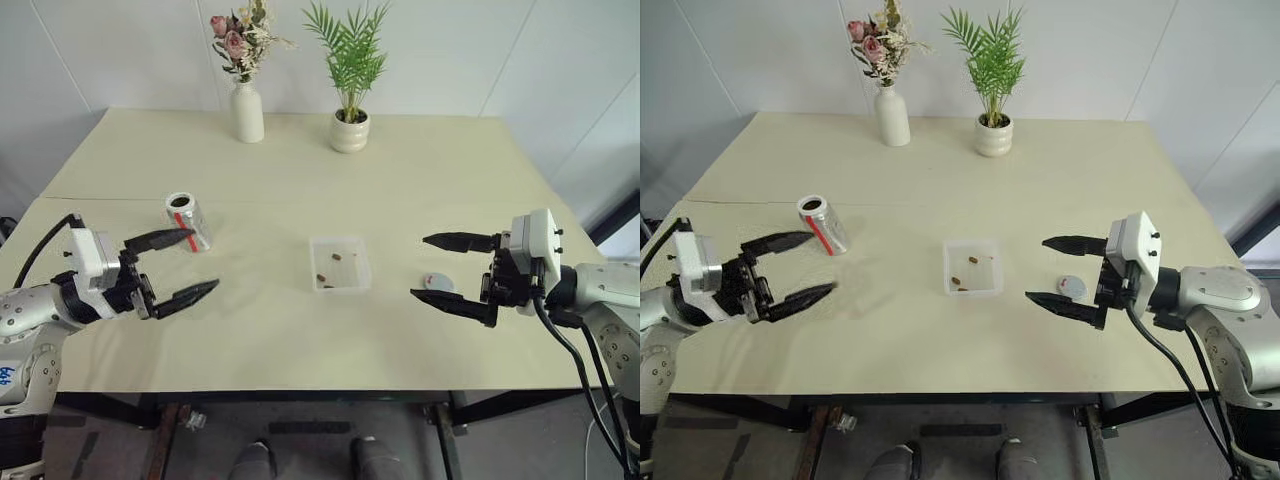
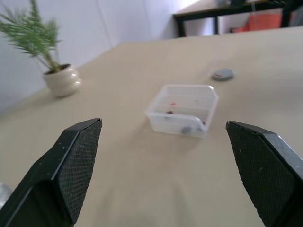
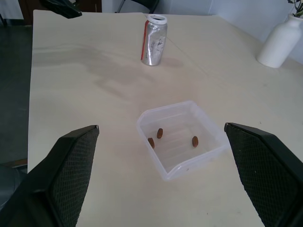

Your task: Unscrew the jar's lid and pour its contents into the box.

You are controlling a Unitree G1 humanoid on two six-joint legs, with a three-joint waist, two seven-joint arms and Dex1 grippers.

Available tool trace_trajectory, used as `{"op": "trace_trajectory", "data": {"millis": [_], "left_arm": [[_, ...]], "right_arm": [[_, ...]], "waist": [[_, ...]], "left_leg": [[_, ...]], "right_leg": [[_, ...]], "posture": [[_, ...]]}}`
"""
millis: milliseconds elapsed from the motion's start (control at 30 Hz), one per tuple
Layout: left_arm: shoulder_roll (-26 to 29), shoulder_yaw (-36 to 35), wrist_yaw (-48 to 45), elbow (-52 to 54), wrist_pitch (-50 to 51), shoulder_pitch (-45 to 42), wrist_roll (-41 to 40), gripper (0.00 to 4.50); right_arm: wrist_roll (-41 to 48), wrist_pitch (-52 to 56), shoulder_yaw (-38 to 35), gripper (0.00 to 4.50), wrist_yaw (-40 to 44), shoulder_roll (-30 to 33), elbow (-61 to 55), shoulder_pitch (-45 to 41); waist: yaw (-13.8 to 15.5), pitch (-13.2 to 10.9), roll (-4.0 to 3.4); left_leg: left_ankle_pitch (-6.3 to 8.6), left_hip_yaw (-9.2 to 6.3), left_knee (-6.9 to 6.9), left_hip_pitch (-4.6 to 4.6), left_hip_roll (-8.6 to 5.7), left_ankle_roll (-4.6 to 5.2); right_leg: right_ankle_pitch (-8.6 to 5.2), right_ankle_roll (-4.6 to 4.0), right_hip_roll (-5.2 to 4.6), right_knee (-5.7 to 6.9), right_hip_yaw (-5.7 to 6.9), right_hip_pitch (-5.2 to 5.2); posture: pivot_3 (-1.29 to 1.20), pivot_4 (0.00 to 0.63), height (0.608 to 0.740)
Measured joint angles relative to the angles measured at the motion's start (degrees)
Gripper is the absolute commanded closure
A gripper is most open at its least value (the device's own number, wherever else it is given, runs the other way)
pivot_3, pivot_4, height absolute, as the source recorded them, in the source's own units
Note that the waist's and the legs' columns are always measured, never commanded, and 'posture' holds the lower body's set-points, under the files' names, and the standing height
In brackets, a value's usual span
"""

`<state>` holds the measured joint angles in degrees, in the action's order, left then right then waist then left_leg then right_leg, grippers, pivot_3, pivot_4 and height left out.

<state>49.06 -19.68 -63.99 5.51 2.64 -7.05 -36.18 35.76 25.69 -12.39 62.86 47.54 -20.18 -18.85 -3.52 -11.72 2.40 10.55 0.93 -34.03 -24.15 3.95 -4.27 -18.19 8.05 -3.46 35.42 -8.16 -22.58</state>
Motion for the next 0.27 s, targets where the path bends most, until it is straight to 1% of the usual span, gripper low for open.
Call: {"op": "trace_trajectory", "data": {"millis": [133,267], "left_arm": [[0.0,-0.3,-2.5,0.1,-1.3,3.4,1.1,0.01],[-0.4,-0.6,-2.4,0.8,-2.0,4.2,2.0,0.01]], "right_arm": [[-1.0,-2.2,0.6,0.0,0.9,-0.1,1.3,0.0],[-1.6,-3.7,0.9,0.0,1.1,-0.8,3.8,0.6]], "waist": [[-1.0,0.0,0.01],[-1.2,0.0,0.01]], "left_leg": [[0.08,0.0,0.05,-0.01,0.0,0.06],[0.1,0.0,0.08,-0.02,0.0,0.07]], "right_leg": [[-0.05,-0.08,-0.02,-0.03,0.0,-0.01],[-0.06,-0.08,-0.01,-0.02,0.0,-0.03]], "posture": [[0.0,0.15,0.74],[0.0,0.15,0.74]]}}
